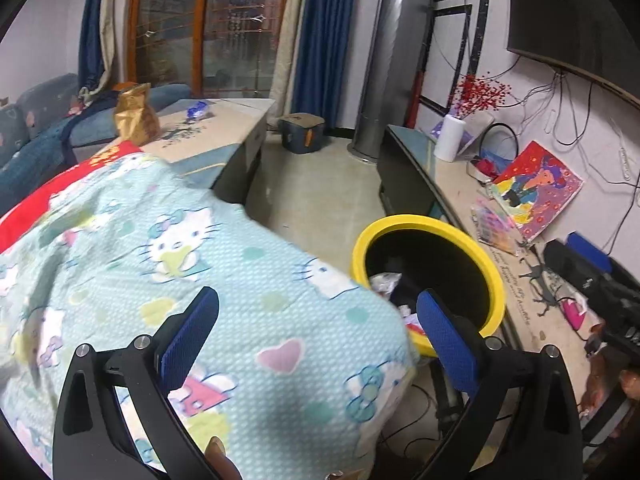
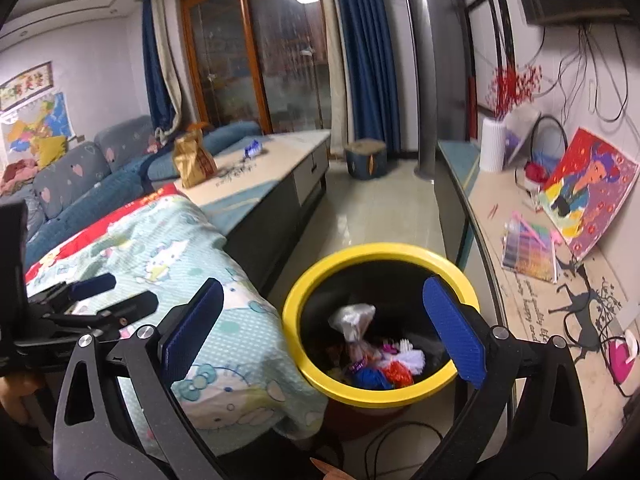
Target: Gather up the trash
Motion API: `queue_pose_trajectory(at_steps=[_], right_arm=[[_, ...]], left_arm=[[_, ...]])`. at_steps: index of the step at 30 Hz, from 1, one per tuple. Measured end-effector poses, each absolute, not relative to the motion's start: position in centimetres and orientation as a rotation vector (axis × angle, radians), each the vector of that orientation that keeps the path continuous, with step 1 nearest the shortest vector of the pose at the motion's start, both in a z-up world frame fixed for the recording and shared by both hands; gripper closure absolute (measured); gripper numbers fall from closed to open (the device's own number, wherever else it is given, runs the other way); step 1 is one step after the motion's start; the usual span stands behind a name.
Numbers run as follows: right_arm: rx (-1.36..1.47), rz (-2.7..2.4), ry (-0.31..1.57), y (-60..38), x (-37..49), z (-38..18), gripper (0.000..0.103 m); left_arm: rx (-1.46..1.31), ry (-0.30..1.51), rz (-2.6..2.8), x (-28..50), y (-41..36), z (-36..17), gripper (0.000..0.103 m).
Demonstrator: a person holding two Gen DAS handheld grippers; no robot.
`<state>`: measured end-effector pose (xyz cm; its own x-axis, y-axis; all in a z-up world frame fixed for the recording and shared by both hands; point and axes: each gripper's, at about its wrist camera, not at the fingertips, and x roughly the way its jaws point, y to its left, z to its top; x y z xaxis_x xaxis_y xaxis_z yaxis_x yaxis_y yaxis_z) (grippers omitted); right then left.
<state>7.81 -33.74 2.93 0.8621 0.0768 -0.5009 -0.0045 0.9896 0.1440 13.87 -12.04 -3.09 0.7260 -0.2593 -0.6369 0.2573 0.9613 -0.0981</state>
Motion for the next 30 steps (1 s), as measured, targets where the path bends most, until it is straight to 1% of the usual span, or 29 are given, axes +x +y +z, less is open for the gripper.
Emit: queue_pose_trajectory(at_steps=[11, 16, 21, 30], right_arm=[[0.099, 0.022, 0.335, -31.6, 3.8, 3.4, 0.011], [0.09, 0.018, 0.284, -30.6, 2.8, 3.1, 0.011], [0.063, 0.024, 0.251, -29.1, 1.9, 2.4, 0.011], [0.049, 0.043, 0.258, -28.1, 1.4, 2.0, 0.011]], left_arm=[[0.027, 0.558, -0.17, 8.7, -8.9, -2.3, 0.007], [0.016, 0.501, -0.155, 6.5, -8.1, -1.8, 0.007], [0.029, 0.452, -0.142, 4.6, -7.5, -1.5, 0.007], [-0.009, 0.465, -0.115, 4.0, -6.1, -1.8, 0.007]])
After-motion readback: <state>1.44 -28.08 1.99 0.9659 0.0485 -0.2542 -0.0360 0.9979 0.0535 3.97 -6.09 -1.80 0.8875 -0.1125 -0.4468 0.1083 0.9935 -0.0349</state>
